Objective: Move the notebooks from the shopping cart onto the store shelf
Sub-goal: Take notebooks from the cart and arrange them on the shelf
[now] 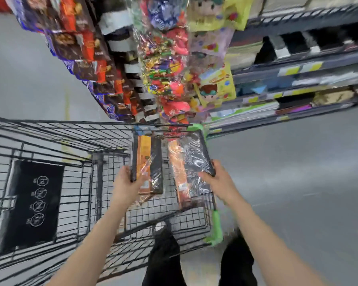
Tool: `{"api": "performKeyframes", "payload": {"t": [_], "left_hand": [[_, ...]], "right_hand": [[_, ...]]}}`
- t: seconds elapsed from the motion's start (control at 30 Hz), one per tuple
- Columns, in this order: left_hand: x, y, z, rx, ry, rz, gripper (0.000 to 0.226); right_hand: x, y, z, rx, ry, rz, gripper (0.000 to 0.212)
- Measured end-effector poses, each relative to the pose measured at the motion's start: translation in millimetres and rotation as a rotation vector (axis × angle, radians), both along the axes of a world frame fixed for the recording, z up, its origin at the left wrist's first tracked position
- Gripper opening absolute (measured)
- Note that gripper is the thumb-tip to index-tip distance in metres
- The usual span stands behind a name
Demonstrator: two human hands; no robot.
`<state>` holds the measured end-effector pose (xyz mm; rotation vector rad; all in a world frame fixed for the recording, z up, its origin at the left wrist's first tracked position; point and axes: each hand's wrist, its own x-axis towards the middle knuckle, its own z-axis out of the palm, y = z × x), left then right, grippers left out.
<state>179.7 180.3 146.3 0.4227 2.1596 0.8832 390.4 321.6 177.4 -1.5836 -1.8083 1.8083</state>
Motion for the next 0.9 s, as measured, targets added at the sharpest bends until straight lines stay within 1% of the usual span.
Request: {"api": "performKeyframes", "payload": {"t": [0.07, 0.1, 0.17, 0.23, 0.27, 0.33, 0.4, 0.47, 0.63, 0.8, 0.9], "left_hand": [[26, 24, 18, 0.037, 0.038, 0.0, 0.033], [40, 35, 22, 0.054, 0.06, -0.004, 0.035], [75, 60, 32, 0.054, 0.076, 0.011, 0.043], [114, 87, 37, 0.046, 0.106, 0.044, 0.06], [135, 102, 40, 0.056, 0.107, 0.072, 0.062], [179, 135, 45, 0.085, 0.095, 0.113, 0.062], [221, 168, 52, 0.102, 0.08, 0.118, 0.057], [259, 203, 62, 0.115, 0.099, 0.073, 0.041], [325, 281, 69, 0.14, 0.158, -0.081, 0.026], [369, 348, 70, 0.21, 0.162, -0.175, 0.028], [384, 385, 59, 0.194, 0.192, -0.216, 0.03]], "right_hand": [[27, 25, 6, -0.006, 0.038, -0.017, 0.025], [44, 39, 6, -0.008, 0.05, -0.022, 0.023], [83, 69, 9, -0.009, 0.063, -0.044, 0.026], [126, 104, 10, -0.023, 0.076, -0.067, 0.03], [149, 123, 9, -0.026, 0.089, -0.064, 0.031], [193, 160, 9, -0.016, 0.067, -0.064, 0.036], [236, 190, 11, -0.006, 0.06, -0.078, 0.033], [274, 216, 21, 0.009, 0.068, -0.107, 0.026], [352, 267, 33, 0.009, 0.105, -0.188, 0.022], [409, 319, 30, -0.012, 0.131, -0.266, 0.025], [431, 357, 26, -0.028, 0.145, -0.3, 0.03]]}}
